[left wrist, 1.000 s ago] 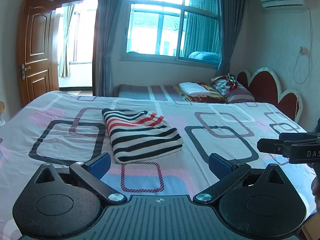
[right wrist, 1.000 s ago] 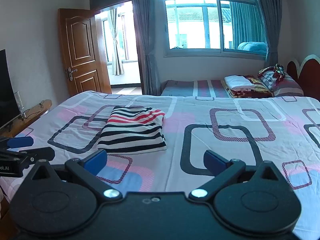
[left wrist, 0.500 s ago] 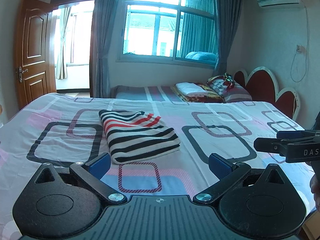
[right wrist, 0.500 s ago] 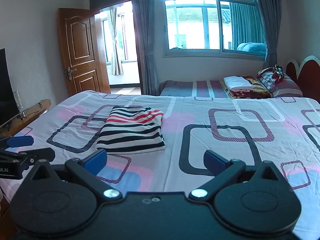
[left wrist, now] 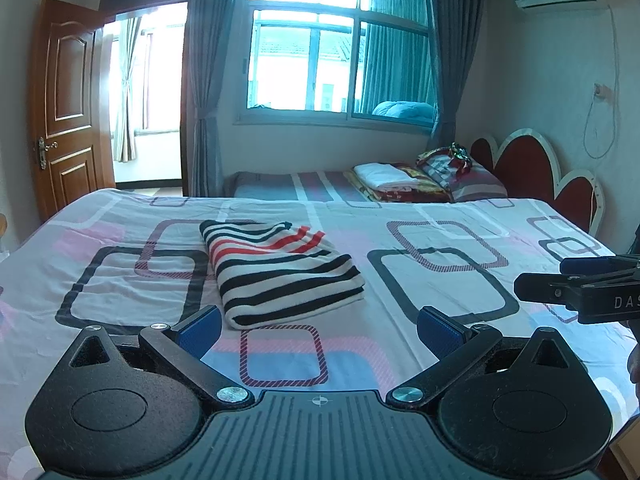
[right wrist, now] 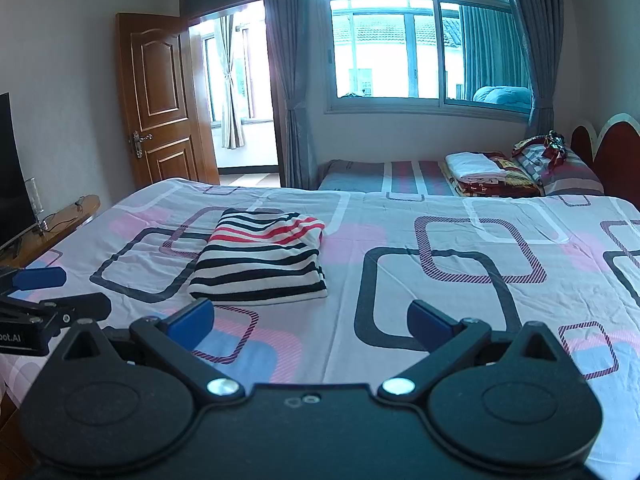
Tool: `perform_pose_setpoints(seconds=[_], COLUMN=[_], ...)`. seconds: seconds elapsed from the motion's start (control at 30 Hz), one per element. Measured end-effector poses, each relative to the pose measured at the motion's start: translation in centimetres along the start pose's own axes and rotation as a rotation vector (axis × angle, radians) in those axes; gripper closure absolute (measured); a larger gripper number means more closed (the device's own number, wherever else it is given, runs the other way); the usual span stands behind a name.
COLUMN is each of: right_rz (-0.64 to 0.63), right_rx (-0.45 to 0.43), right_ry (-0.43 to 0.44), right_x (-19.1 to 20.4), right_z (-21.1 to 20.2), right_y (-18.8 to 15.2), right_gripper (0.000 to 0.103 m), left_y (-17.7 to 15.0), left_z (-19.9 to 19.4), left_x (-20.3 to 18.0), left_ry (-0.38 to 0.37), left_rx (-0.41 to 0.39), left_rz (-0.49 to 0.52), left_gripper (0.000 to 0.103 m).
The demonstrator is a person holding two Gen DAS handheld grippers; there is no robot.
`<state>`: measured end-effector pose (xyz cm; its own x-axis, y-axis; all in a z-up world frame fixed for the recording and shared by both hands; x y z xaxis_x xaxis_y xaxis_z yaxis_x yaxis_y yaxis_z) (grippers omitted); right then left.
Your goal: Fold small clothes
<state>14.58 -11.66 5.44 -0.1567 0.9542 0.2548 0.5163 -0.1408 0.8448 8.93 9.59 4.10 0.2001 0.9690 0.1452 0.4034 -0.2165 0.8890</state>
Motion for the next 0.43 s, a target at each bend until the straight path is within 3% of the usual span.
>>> perform_pose_setpoints(seconds=[0.17, 0.43], right_rz=[-0.003, -0.016], right_rx=[0.001, 0.002], right_ry=[0.003, 0.005], right_x=[0.01, -0.04], right_z=[-0.01, 0.26], right_y=[0.01, 0.01], right_gripper=[0.001, 0.001], left_y=[-0.09, 0.16], left_z=[0.05, -0.36], left_x=[-0.36, 0.14], left_ry=[0.019, 0.023], left_rx=[0.015, -0.002], left_rz=[0.044, -0.003], left_gripper=[0.0, 0.001])
Point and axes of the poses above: each gripper's, at about its wrist camera, not at the fingertips, and z roughly the way its jaws point, x to its left, y to its top, the point moved 6 cm from there along z, roughly the way its jaws point, and after that the axes turned 13 degrees about z, right-handed, at the moved point
